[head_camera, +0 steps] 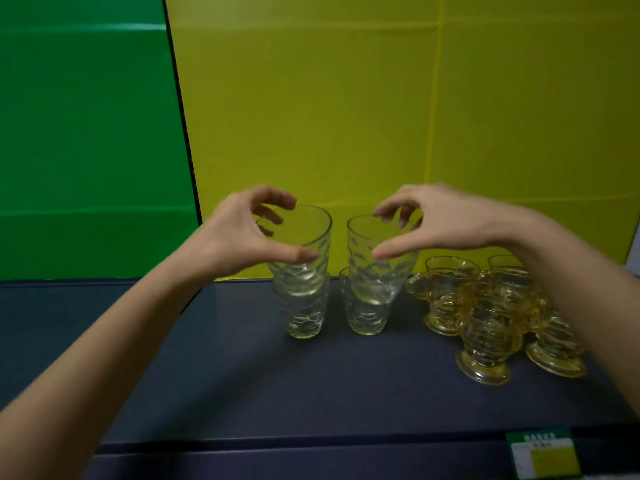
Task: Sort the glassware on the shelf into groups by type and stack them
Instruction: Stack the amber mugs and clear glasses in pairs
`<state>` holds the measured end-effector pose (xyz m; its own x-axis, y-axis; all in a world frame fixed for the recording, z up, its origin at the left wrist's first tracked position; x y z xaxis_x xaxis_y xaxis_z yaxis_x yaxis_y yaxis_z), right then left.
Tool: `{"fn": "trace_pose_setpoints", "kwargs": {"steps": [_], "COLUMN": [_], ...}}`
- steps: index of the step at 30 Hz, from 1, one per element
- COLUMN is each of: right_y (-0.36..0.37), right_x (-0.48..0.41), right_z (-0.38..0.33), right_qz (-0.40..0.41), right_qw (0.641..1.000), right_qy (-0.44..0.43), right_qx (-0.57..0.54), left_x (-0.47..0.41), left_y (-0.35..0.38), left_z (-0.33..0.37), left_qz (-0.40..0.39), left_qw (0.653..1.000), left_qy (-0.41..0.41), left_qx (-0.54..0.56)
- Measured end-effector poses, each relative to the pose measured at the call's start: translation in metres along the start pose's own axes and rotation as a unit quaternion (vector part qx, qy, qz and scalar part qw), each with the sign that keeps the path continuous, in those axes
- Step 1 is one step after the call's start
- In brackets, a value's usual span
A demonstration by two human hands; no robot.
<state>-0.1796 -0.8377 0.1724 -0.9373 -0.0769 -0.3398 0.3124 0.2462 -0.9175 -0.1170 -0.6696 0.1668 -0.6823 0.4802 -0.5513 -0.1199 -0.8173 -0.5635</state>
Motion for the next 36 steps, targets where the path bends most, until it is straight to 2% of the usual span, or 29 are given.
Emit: {"fn": "trace_pose_setpoints", "kwargs": {"steps": [8,25,32,36], "right_y": [0.008,0.069,0.083,0.083], "right_x": [-0.033,-0.039,-0.035,-0.030], "right_z": [0.025,0.039,0.041,0.040], "right_qz": [0.038,-0.077,-0.126,-0.125], "right_qw": [0.998,0.991,0.988,0.988], "right_qy": [0.043,0.059,0.074,0.086], "right_qx": [0.029,0.091,0.045,0.023], "left_x": [-0.025,-0.017,-0.008,-0.001], "left_y": [0.019,0.056,0.066,0.068], "left_z": [-0.035,-0.077,-0.083,-0.083], "left_qz": [-0.001,-0.078,-0.125,-0.125], "left_qw": [0.999,0.991,0.985,0.986], "left_qy": [-0.047,-0.105,-0.116,-0.107], "left_qx": [-0.008,-0.004,0.022,0.003]}}
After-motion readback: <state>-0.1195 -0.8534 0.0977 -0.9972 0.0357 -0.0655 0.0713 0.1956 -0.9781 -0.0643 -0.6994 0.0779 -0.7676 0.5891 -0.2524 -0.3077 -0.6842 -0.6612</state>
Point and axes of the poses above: each hand's wrist, its own x-axis away from the middle knuckle, its own y-axis out of the palm, z = x × y, the point moved 10 cm from there along -x, towards the middle knuckle, and after that the axes turned 2 degrees about z, right-handed, at the moved point
